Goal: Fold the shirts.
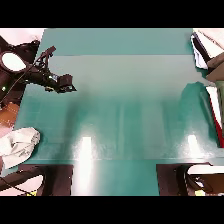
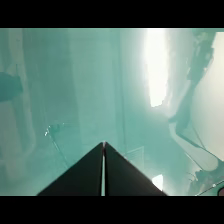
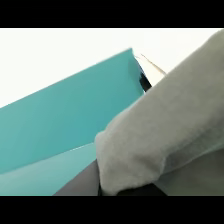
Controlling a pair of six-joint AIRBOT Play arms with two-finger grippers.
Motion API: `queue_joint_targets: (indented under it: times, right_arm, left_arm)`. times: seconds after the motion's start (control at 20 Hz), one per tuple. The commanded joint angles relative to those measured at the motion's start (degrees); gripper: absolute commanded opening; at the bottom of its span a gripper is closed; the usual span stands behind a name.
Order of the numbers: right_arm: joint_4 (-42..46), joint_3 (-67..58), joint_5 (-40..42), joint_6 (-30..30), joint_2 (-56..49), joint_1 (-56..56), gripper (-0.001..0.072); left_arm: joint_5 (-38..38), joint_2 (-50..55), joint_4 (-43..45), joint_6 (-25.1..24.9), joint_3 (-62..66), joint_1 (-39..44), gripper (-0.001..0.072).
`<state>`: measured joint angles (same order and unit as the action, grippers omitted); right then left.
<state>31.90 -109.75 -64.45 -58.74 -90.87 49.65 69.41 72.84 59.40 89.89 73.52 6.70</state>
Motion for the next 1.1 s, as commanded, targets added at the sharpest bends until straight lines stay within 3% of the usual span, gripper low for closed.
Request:
queue_joint_targets:
  times: [0.0,0.25,0.65,0.85,0.9,0.95,1.0,1.05]
  right_arm:
    - [5.4,-6.8,-6.6,-1.4,-1.5,0.2,0.0015]
    - [24.1,-1.8,-10.1,-11.5,5.2,2.0,0.0016]
    - [39.9,13.1,-15.6,-22.9,18.9,9.7,0.0019]
    - [48.4,22.4,-21.1,-25.3,23.3,12.7,0.004]
    - [50.2,24.6,-21.4,-25.3,24.1,13.3,0.0199]
    - [51.5,27.0,-21.4,-25.3,25.1,14.1,0.043]
    - [52.3,28.9,-21.3,-25.3,25.8,14.8,0.0501]
    - [52.1,30.4,-21.2,-25.3,26.7,15.9,0.05]
  left_arm:
    - [0.4,0.0,-0.3,0.2,0.0,0.0,0.0024]
    - [0.7,0.0,-0.5,0.1,0.0,0.0,0.0024]
    - [1.4,0.0,-0.5,-3.4,0.0,0.0,0.0024]
    - [2.0,0.0,-0.5,-4.9,0.0,0.0,0.0024]
    - [2.0,0.0,-0.5,-4.9,0.0,0.0,0.0023]
    - [2.1,0.0,-0.5,-4.9,0.0,0.0,0.0024]
    - [2.1,0.0,-0.5,-4.9,0.0,0.0,0.0024]
    - [2.1,0.0,-0.5,-4.9,0.0,0.0,0.0024]
